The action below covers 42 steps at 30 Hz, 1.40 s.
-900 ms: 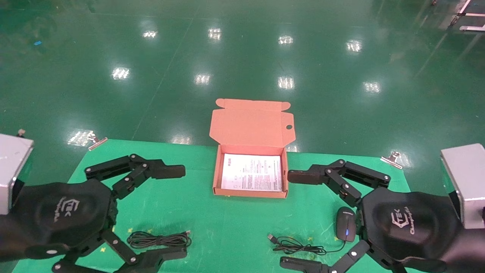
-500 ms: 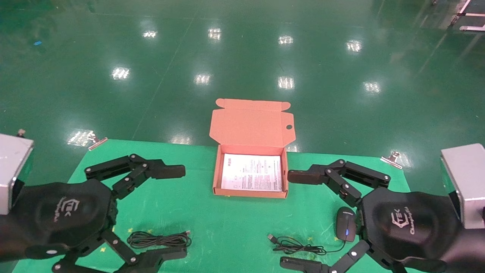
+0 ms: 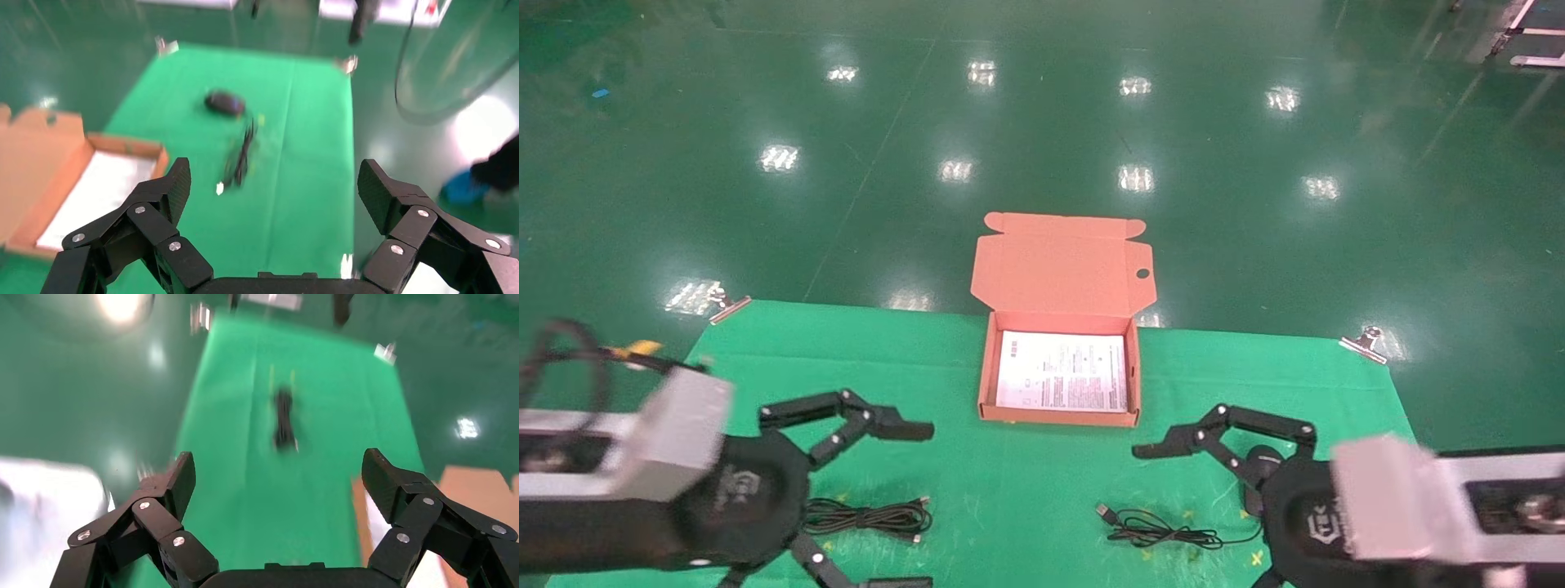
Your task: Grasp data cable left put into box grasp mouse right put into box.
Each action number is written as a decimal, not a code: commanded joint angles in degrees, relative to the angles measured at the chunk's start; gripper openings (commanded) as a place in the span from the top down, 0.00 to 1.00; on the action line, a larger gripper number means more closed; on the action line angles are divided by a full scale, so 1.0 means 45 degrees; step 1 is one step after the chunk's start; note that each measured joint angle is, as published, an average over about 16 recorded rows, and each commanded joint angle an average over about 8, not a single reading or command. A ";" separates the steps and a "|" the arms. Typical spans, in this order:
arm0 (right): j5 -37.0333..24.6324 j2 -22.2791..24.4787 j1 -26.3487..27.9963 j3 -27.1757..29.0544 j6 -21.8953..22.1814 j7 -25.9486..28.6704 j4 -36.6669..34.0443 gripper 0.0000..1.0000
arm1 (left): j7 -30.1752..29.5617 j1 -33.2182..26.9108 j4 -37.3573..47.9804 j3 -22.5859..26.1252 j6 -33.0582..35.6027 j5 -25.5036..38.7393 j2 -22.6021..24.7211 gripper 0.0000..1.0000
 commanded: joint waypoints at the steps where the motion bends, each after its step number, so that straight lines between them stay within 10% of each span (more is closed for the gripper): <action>1: -0.0820 -0.0095 0.0479 -0.0312 -0.0139 -0.0338 0.0078 0.00 | 0.0054 -0.0347 0.0125 0.0287 0.0124 0.0646 0.0108 0.00; 18: -0.6275 -0.1399 0.2748 -0.3376 0.0339 -0.2370 0.0204 0.00 | 0.0315 -0.2780 0.1414 0.3069 0.0210 0.5984 0.1789 0.00; 42: -1.1830 -0.3568 0.1167 -0.5257 0.3390 -0.0733 -0.0646 0.00 | 0.0549 -0.2772 0.3770 0.5147 -0.2975 1.1415 0.4251 0.00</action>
